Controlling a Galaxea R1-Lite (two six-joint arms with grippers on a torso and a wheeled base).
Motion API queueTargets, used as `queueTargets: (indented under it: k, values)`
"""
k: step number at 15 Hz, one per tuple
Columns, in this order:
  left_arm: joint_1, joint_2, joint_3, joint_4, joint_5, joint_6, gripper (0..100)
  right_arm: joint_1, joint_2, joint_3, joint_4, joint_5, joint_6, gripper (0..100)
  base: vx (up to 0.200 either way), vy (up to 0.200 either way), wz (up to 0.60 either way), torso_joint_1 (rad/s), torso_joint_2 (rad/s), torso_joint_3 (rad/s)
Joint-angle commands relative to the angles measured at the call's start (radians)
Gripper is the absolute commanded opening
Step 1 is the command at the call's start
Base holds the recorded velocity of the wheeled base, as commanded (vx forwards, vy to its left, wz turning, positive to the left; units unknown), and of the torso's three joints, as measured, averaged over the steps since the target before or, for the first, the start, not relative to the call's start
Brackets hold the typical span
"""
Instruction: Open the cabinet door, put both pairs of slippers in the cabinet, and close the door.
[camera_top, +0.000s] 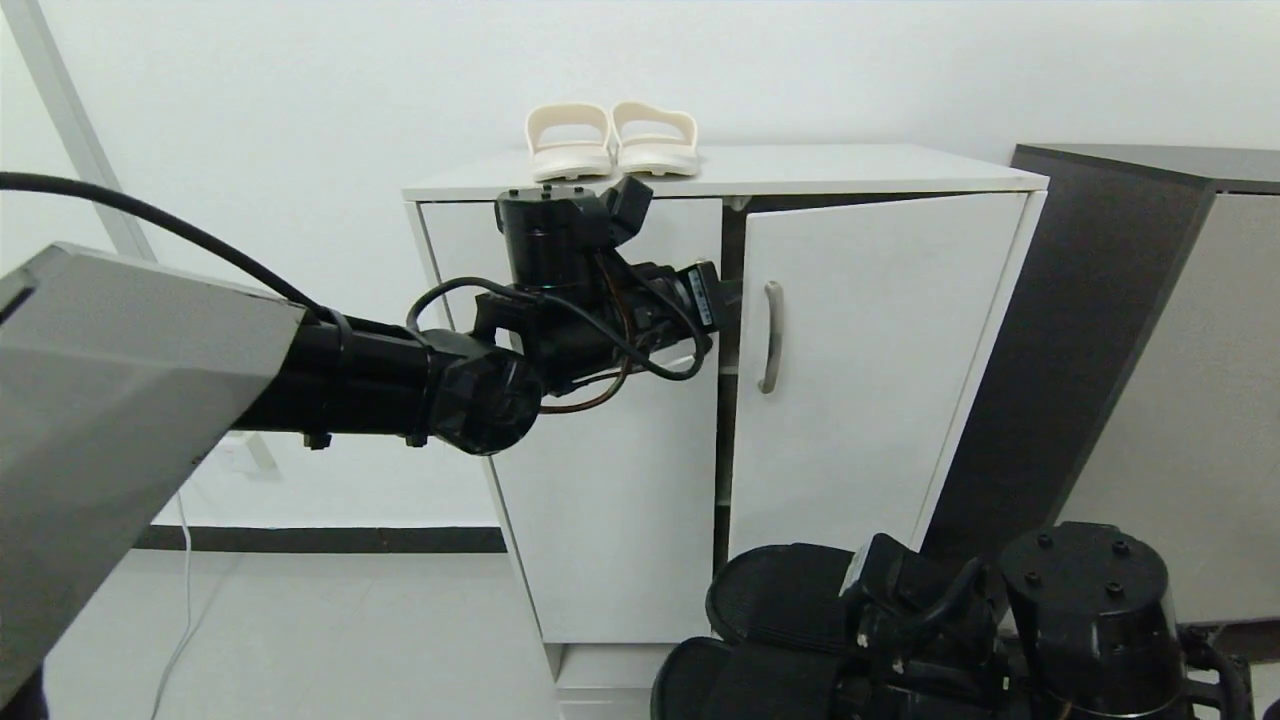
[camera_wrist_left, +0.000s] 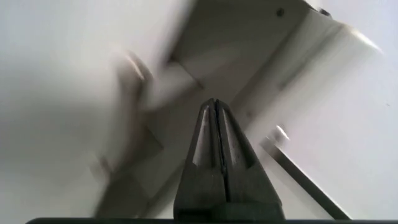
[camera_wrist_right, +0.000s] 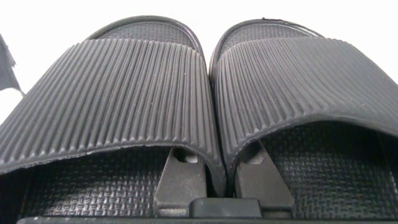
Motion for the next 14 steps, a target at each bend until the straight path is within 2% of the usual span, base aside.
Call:
queueTargets:
  k: [1, 2, 3, 4, 6, 8, 10, 11, 12, 13, 14]
  values:
    - [-0.063, -0.062, 0.068, -0.015, 0.008, 0.004, 0, 0.009, 0.004, 0.002, 0.000, 0.000, 0.000, 0, -0.200, 0.000, 0.00, 0.002, 0.00, 0.007]
    - [-0.083, -0.073, 0.088, -0.032, 0.008, 0.004, 0, 0.011, 0.006, 0.004, 0.000, 0.000, 0.000, 0, -0.200, 0.000, 0.00, -0.002, 0.00, 0.002]
    - [-0.126, -0.088, 0.107, -0.063, 0.009, 0.006, 0, 0.011, 0.008, 0.004, 0.000, 0.000, 0.000, 0, -0.200, 0.000, 0.00, -0.007, 0.00, 0.007]
    - [-0.138, -0.093, 0.111, -0.066, 0.009, 0.004, 0, 0.011, 0.008, 0.006, 0.000, 0.000, -0.001, 0, -0.200, 0.000, 0.00, 0.002, 0.01, -0.002]
    - [-0.135, -0.093, 0.113, -0.067, 0.009, 0.004, 0, 0.009, 0.008, 0.006, -0.002, -0.002, -0.001, 0, -0.200, 0.000, 0.00, 0.000, 0.00, 0.005]
    - [-0.095, -0.126, 0.145, -0.078, 0.025, 0.008, 0, 0.003, 0.009, 0.001, -0.003, -0.006, 0.002, 0, 0.000, 0.000, 0.00, 0.000, 0.00, 0.000]
    - [-0.062, -0.254, 0.265, -0.113, 0.063, 0.012, 0, -0.047, 0.035, -0.036, -0.009, -0.017, 0.009, 0, 0.000, 0.000, 0.00, 0.000, 0.00, 0.000]
    - [-0.056, -0.312, 0.314, -0.116, 0.071, 0.024, 0, -0.063, 0.046, -0.047, -0.014, -0.028, 0.012, 0, 0.000, 0.000, 0.00, 0.000, 0.00, 0.000]
    - [-0.029, -0.470, 0.444, -0.107, 0.075, 0.075, 0, -0.090, 0.072, -0.064, -0.034, -0.048, 0.026, 0, 0.000, 0.000, 0.00, 0.000, 0.00, 0.000]
    - [-0.022, -0.591, 0.536, -0.096, 0.081, 0.106, 0, -0.096, 0.087, -0.067, -0.055, -0.055, 0.037, 0, 0.000, 0.000, 0.00, 0.000, 0.00, 0.000]
    - [-0.020, -0.721, 0.622, -0.044, 0.112, 0.116, 0, -0.099, 0.103, -0.068, -0.081, -0.066, 0.046, 0, 0.000, 0.000, 0.00, 0.000, 0.00, 0.000]
